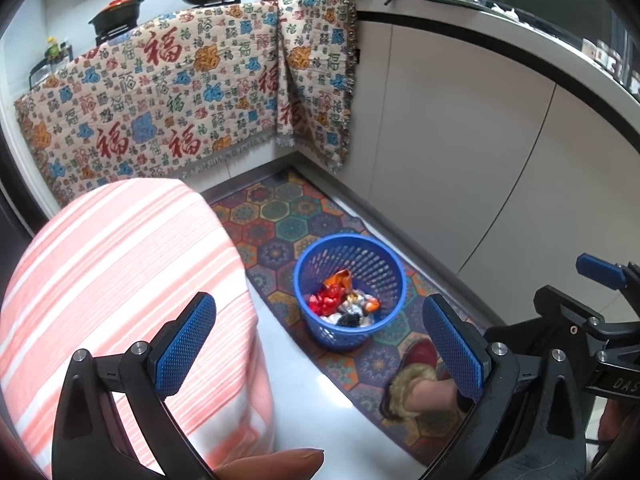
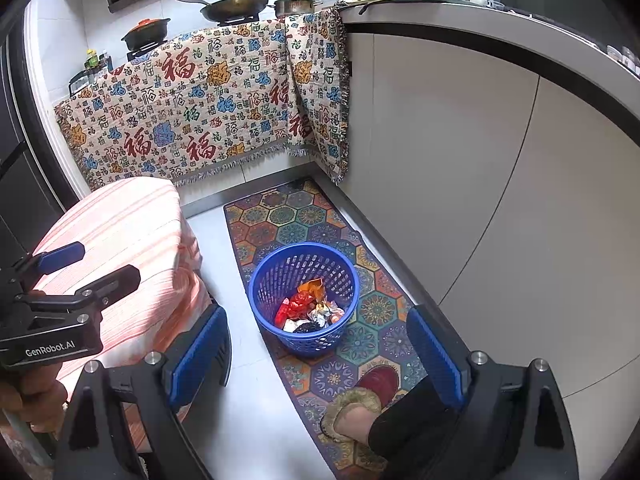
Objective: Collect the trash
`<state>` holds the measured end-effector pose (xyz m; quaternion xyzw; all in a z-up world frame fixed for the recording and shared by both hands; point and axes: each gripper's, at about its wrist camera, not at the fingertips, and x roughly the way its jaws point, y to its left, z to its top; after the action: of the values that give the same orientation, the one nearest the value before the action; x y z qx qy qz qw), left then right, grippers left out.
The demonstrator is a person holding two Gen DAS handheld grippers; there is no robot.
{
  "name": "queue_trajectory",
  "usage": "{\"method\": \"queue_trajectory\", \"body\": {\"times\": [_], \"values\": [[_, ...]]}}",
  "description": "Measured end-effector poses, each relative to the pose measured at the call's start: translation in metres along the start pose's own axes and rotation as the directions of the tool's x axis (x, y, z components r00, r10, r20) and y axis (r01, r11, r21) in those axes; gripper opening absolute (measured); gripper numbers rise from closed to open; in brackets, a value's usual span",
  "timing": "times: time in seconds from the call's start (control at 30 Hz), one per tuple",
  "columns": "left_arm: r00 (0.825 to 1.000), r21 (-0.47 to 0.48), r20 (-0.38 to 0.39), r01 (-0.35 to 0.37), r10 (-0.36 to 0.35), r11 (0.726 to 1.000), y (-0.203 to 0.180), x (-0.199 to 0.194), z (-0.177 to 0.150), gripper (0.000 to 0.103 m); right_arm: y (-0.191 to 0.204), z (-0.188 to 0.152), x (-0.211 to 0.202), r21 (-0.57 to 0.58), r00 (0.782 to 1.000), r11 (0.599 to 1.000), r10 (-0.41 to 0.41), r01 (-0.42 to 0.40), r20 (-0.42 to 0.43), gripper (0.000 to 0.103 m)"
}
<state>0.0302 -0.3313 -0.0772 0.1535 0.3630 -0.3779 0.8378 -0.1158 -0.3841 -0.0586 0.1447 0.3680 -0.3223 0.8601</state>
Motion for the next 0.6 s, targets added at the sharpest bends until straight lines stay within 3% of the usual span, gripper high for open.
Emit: {"method": "queue_trajectory", "body": {"times": [0.6], "values": [[1.000,-0.007,-0.014,0.007,-0.007,1.000,0.0009,0.0047,-0.0017,0.103,0.0035,-0.0007,0.0082,-0.003,1.000,1.000,0.001,-0.001,-0.012,0.093]]}}
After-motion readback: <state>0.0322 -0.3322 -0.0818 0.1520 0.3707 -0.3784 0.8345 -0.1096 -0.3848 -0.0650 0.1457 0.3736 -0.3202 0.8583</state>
